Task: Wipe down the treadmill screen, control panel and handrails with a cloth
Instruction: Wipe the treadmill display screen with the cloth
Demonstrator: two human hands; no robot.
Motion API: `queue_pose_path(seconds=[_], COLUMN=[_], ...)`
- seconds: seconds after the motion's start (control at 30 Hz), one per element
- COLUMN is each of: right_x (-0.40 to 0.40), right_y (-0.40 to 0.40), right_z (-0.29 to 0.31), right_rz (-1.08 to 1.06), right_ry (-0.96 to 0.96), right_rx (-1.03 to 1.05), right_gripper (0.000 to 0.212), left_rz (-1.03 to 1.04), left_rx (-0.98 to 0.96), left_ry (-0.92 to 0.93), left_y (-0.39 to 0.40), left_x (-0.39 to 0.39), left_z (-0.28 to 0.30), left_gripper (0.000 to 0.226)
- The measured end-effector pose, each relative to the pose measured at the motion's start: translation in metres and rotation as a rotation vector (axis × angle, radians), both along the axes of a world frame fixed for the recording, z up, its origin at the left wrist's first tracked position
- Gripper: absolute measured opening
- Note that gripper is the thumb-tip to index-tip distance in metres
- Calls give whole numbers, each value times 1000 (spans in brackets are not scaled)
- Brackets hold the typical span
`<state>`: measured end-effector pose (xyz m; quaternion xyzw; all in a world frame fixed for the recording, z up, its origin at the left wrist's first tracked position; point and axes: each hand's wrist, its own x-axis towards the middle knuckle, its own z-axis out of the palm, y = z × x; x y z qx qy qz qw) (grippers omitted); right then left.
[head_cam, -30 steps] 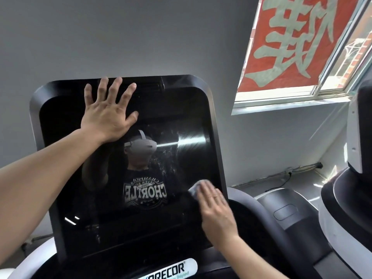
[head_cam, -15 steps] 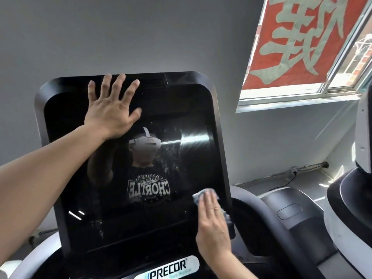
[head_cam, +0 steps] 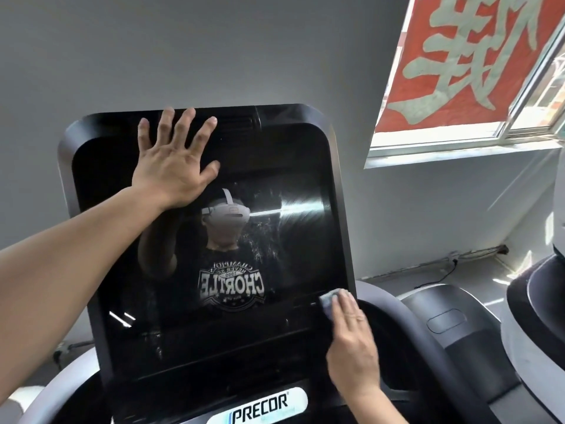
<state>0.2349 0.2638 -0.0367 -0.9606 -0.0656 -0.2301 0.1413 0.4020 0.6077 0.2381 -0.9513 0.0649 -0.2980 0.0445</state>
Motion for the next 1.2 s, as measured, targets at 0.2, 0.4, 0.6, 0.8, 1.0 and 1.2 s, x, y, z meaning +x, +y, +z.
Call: queue_pose_path(seconds=[0.2,0.4,0.6,0.8,1.0,1.2], right_x=[-22,-11,-23,-7,7,13], right_y=[45,16,37,27,29,53], right_z=[-12,-5,-7,-7,-1,-1], right_rz=[146,-67,207,10,253,222], right_ry=[18,28,5,7,-116,-128], right_rx=[-27,49,-179,-201,-258,-257], right_gripper=[71,80,61,60,57,63], left_rz=[0,-2,-6,2,-4,-11], left_rx=[2,11,6,14,18,16], left_ry=[-8,-9,-12,-11,-25,-31], left_y=[0,0,0,0,0,2], left_x=[0,0,0,0,2,2], left_z=[-1,-1,-1,0,-2,-3], left_gripper=[78,79,80,80,81,81])
